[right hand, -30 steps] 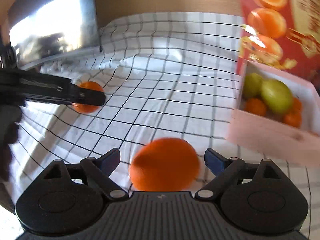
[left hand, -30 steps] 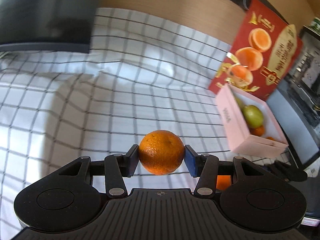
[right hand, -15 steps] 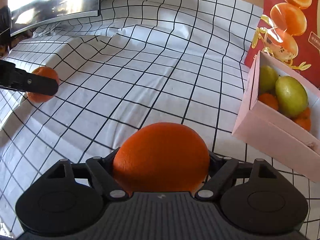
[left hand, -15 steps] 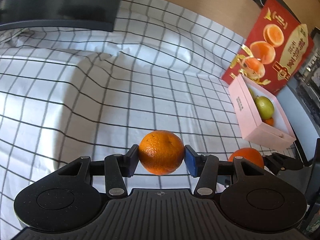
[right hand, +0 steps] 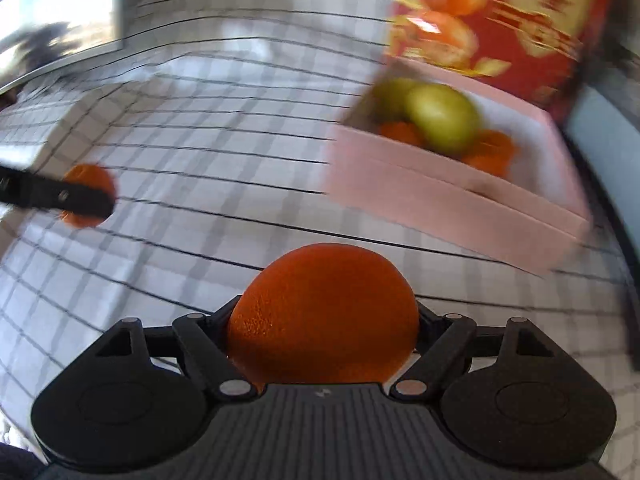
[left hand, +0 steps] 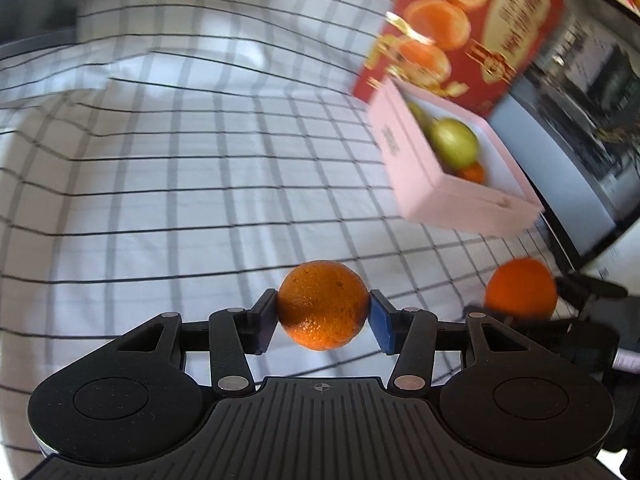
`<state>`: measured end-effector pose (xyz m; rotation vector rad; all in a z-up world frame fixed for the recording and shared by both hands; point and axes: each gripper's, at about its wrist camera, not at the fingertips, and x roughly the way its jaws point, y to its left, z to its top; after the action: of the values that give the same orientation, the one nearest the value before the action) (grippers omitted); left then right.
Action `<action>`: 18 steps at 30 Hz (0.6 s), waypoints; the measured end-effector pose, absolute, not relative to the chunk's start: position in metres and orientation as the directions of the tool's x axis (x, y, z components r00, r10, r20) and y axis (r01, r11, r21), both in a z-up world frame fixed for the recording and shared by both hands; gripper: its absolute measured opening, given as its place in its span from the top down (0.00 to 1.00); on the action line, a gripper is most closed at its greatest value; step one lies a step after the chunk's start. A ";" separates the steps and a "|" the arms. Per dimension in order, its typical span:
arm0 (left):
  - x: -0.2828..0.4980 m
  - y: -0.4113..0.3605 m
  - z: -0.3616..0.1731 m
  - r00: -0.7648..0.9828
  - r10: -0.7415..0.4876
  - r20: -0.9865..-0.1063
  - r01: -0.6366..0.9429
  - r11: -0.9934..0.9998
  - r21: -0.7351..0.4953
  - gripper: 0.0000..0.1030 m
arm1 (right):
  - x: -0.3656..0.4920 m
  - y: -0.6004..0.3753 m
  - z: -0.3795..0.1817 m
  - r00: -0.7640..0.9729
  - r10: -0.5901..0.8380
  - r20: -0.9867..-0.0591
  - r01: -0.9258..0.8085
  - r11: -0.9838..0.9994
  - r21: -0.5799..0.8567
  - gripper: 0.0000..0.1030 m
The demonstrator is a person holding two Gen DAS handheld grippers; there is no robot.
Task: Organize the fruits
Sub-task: 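Carry tangerine and orange over the pink box and open both grippers inside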
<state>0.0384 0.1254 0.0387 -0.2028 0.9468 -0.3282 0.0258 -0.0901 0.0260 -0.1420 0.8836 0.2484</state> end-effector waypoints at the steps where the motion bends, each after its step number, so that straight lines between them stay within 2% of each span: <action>1: 0.040 0.119 0.038 0.532 -0.371 -0.761 0.199 0.928 -0.314 0.48 | 0.026 -0.101 0.028 0.615 0.135 -0.777 -0.242 0.970 -0.023 0.21; 7: 0.066 0.072 0.064 0.542 -0.455 -0.706 0.324 0.889 -0.324 0.48 | 0.037 -0.162 0.059 0.677 0.071 -0.733 -0.095 0.995 0.009 0.21; 13: 0.101 0.008 0.117 0.619 -0.508 -0.599 0.477 0.849 -0.228 0.48 | 0.074 -0.194 0.133 0.805 0.058 -0.590 -0.092 0.995 -0.028 0.21; 15: 0.118 -0.019 0.122 0.608 -0.519 -0.601 0.513 0.834 -0.202 0.48 | 0.097 -0.202 0.157 0.820 0.075 -0.567 -0.100 0.995 -0.013 0.21; 18: 0.147 -0.054 0.105 0.559 -0.509 -0.655 0.531 0.826 -0.189 0.48 | 0.133 -0.212 0.181 0.819 0.100 -0.565 -0.105 0.994 0.024 0.21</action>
<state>0.1474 -0.0542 0.1048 0.0317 0.7614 -0.6135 0.1331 -0.2124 0.1807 -0.0087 0.6014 0.1097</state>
